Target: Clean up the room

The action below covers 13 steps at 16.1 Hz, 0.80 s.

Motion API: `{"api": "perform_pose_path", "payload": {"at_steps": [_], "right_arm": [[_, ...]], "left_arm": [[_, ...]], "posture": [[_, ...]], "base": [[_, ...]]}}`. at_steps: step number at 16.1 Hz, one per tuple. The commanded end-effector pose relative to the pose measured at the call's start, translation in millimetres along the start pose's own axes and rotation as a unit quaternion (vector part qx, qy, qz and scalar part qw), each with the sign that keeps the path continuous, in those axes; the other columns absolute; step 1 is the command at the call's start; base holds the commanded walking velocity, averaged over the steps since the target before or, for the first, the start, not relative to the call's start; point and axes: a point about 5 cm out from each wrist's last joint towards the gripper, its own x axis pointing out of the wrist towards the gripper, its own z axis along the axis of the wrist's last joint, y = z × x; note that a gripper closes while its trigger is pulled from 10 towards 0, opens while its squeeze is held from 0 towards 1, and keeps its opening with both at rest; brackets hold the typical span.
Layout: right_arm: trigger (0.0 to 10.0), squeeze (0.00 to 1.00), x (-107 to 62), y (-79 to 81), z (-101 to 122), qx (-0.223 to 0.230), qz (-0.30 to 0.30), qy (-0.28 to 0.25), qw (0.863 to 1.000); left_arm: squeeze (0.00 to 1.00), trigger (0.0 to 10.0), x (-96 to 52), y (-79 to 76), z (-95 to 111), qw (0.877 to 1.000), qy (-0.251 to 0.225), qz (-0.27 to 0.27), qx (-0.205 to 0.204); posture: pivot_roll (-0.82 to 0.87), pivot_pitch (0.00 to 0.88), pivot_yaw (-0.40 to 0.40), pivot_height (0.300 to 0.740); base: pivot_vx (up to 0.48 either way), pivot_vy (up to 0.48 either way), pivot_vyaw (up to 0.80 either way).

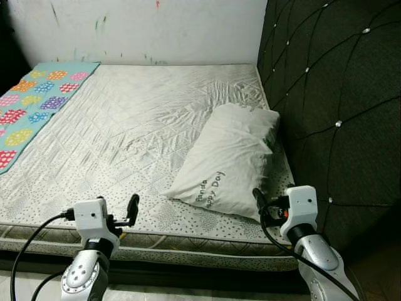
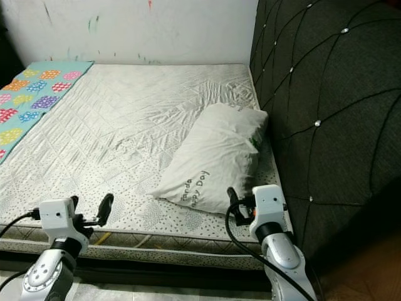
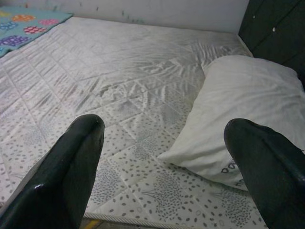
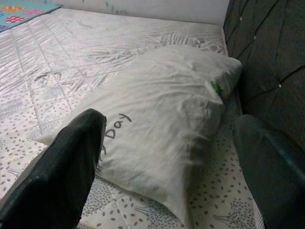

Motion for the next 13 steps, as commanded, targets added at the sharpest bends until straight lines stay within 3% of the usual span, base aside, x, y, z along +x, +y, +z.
{"api": "perform_pose_path", "payload": {"at_steps": [1, 3, 13], "right_arm": [[10.0, 0.0, 1.0, 2.0, 1.6, -0.001, 0.005, 0.0, 1.0], [10.0, 0.0, 1.7, 2.0, 1.5, -0.001, 0.005, 0.0, 1.0], [10.0, 0.0, 2.7, 2.5, 1.8, -0.001, 0.003, 0.0, 1.0]], "left_arm": [[0.0, 10.0, 1.2, 0.0, 0.0, 1.0, 0.002, -0.005, 0.004], [0.0, 10.0, 1.9, -0.2, 0.1, 1.0, 0.001, -0.006, 0.004], [0.0, 10.0, 3.2, 0.5, 0.2, 1.0, 0.001, -0.005, 0.006]], "posture": [[-0.1, 0.0, 0.038, 0.74], [-0.1, 0.0, 0.037, 0.74], [-0.1, 0.0, 0.039, 0.74]], "base": [[0.0, 0.0, 0.0], [0.257, 0.0, 0.0], [0.0, 0.0, 0.0]]}}
